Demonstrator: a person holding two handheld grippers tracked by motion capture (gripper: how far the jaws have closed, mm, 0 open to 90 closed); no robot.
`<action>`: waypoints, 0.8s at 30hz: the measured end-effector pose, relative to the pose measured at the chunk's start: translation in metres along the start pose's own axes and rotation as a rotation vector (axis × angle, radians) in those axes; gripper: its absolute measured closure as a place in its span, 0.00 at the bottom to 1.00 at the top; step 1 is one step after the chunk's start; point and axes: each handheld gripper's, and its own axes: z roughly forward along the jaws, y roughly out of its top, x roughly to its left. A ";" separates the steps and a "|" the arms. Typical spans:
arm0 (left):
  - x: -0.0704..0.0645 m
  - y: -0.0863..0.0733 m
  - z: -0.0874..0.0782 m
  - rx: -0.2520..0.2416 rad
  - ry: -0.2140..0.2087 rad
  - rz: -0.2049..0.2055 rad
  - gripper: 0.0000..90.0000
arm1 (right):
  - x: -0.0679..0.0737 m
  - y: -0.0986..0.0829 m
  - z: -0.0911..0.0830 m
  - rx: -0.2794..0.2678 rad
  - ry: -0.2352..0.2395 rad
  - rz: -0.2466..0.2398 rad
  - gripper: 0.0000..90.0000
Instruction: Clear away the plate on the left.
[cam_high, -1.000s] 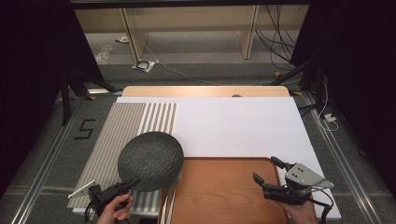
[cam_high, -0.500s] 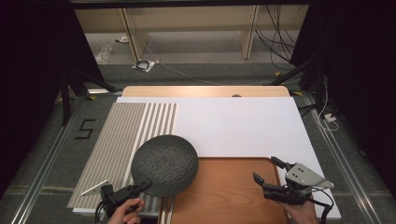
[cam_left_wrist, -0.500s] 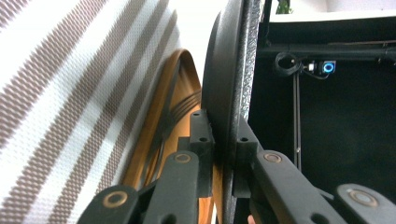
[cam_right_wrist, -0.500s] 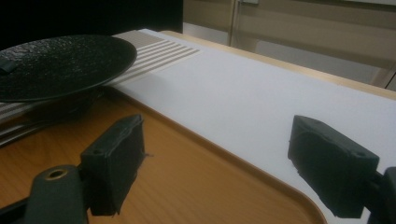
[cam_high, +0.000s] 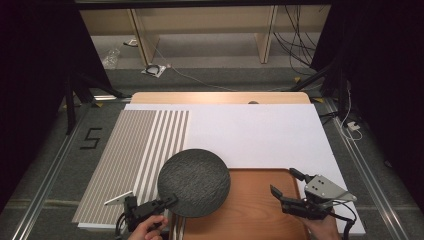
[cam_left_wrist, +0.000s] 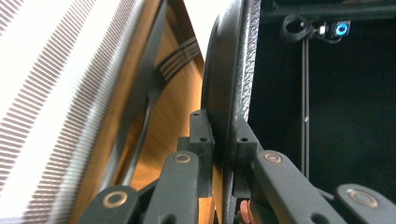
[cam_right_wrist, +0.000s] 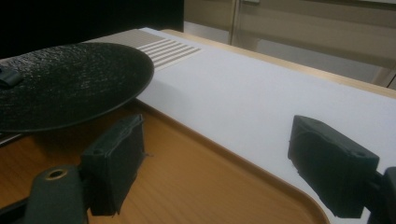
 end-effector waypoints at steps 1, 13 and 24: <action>-0.001 -0.001 0.003 0.013 0.000 0.003 0.92 | 0.000 0.000 0.000 0.001 0.000 0.001 0.22; -0.010 -0.013 0.026 0.105 0.011 0.045 0.92 | -0.001 0.000 -0.001 -0.002 -0.003 0.001 0.22; -0.012 -0.021 0.037 0.149 0.053 0.095 0.91 | -0.001 0.000 -0.001 -0.001 -0.002 0.003 0.22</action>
